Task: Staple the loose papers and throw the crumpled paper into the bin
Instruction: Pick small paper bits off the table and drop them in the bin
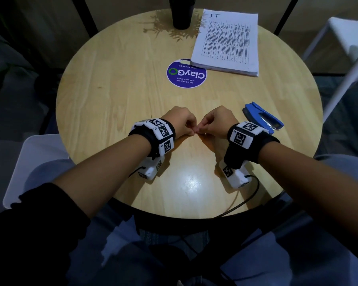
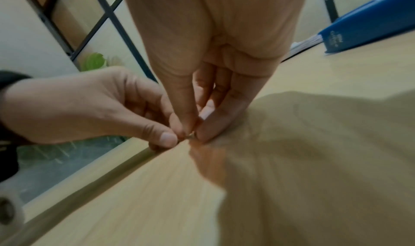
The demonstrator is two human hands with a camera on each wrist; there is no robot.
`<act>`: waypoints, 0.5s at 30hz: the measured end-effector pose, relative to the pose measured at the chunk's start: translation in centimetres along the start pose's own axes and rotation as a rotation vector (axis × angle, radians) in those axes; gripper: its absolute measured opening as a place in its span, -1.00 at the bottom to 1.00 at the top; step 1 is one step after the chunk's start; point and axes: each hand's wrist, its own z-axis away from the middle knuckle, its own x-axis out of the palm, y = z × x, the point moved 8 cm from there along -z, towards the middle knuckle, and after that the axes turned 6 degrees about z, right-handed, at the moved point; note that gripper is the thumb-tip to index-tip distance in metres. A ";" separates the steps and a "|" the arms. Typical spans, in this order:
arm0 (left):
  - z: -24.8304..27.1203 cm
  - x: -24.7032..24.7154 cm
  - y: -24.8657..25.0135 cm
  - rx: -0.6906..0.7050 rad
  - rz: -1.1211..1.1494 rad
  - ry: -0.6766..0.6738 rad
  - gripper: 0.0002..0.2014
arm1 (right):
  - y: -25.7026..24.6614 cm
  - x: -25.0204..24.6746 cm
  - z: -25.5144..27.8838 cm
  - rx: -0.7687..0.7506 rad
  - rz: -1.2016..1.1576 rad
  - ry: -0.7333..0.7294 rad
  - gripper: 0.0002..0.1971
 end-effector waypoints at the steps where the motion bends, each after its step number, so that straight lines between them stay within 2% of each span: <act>1: 0.0 0.1 0.0 -0.003 0.010 -0.008 -0.85 | -0.2 0.1 -0.1 -0.001 0.030 -0.008 -0.90; 6: 0.7 -0.9 -1.2 -0.040 0.158 0.033 -0.80 | 0.3 0.0 -0.1 0.019 -0.003 -0.092 -0.92; 11: 0.7 0.0 -0.8 -0.071 0.069 0.005 -0.75 | -0.3 0.3 0.0 0.002 -0.018 -0.080 -0.90; 15: 0.3 -0.2 -0.5 -0.107 0.037 0.054 -0.77 | -0.9 -0.1 0.0 -0.041 0.036 -0.054 -0.91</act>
